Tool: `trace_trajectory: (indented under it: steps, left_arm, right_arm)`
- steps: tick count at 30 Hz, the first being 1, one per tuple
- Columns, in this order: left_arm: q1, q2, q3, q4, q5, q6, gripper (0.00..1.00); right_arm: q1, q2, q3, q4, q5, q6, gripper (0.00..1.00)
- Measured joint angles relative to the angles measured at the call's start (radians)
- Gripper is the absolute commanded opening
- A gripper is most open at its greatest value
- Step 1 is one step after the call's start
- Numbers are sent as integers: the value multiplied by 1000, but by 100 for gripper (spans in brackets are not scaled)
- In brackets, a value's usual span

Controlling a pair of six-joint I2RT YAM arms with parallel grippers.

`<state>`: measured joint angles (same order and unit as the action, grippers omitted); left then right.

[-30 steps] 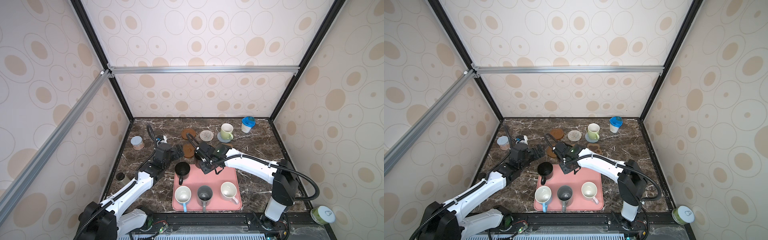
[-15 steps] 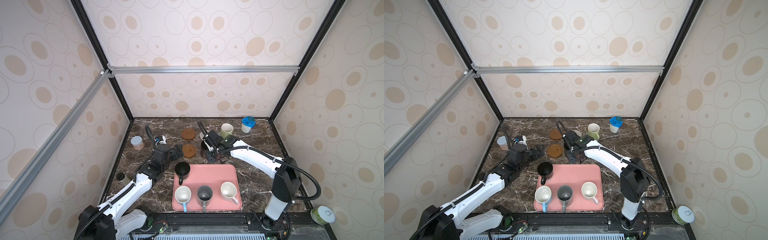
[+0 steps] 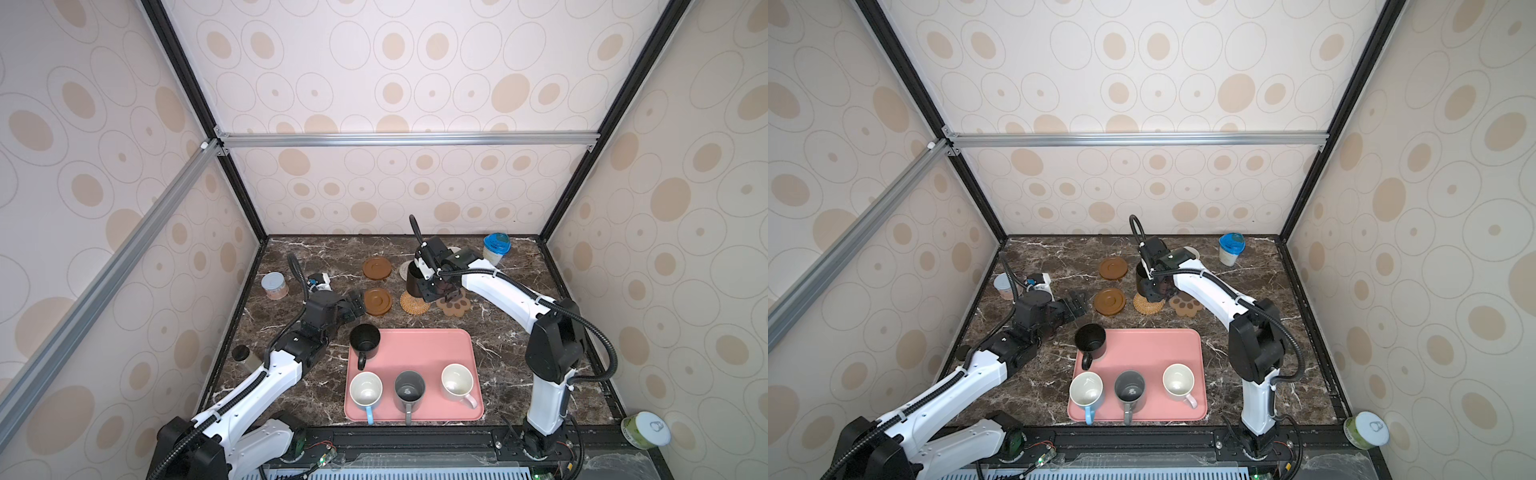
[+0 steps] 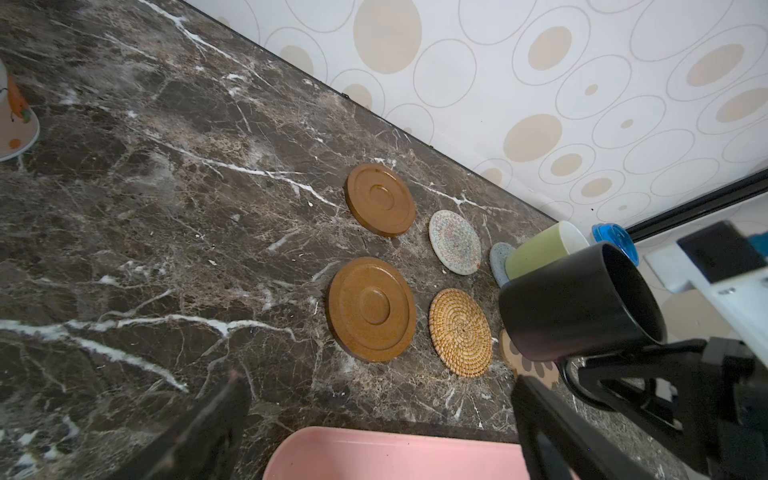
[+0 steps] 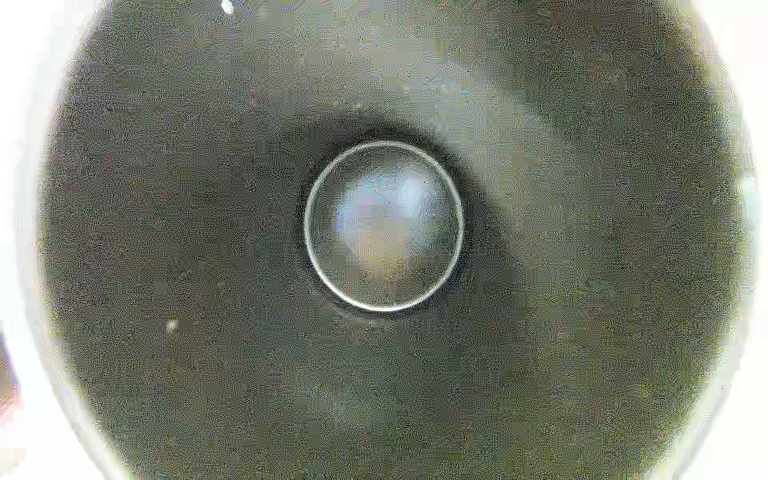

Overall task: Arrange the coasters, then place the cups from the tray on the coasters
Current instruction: 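Lift the black mug with the right gripper toward the white woven coaster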

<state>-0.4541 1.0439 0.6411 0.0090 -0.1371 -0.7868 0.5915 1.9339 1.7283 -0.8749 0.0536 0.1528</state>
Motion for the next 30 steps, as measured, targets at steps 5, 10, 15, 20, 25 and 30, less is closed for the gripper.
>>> trace_trajectory:
  steps: [5, 10, 15, 20, 25, 30]
  left_arm:
    - [0, -6, -6, 0, 0, -4, 100]
    - [0, -7, -9, 0, 2, -6, 100]
    - [0, -7, -13, 2, 13, -8, 100]
    - [0, -7, -25, 5, 24, -11, 100]
    - [0, -7, -37, 6, 31, -13, 100]
    - [0, -7, -43, 13, 39, -17, 100]
  right_arm:
    - [-35, 100, 110, -28, -7, -49, 11]
    - [-57, 189, 206, -42, -23, -79, 11]
    - [-72, 278, 319, -64, -24, -103, 11]
    - [-84, 349, 405, -82, -29, -117, 11]
    - [-98, 401, 468, -91, -28, -122, 11]
    - [-111, 440, 518, -99, -28, -132, 11]
